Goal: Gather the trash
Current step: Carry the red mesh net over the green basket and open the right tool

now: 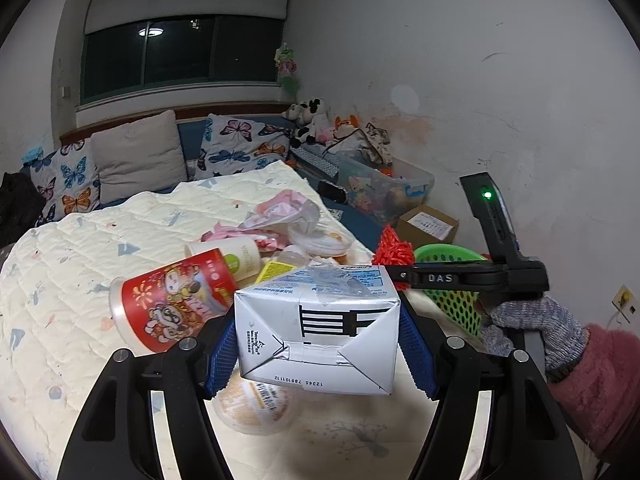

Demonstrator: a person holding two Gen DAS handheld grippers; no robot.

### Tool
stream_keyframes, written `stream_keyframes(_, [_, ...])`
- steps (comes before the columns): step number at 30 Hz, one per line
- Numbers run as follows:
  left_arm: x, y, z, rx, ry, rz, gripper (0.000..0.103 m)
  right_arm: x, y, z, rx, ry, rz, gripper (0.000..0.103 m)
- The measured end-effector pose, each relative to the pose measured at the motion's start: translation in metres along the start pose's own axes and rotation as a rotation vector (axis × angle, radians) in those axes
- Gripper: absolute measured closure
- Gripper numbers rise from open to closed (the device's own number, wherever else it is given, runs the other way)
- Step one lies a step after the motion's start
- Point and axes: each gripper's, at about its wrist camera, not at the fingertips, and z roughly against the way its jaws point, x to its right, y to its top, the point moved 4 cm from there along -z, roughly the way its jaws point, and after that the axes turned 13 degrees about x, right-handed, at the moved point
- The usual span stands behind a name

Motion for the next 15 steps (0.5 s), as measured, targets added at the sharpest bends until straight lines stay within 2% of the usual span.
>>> stream_keyframes(9, [0.036,0.001,-0.009,-0.008,-0.065,-0.036,0.035,0.032,-0.015,0.045,0.033,-0.102,0.020,0.054])
stream_keyframes(15, [0.060,0.004,-0.024,-0.023,-0.102,-0.051,0.035,0.071,-0.028,0.067,0.030,-0.189,-0.004,0.051])
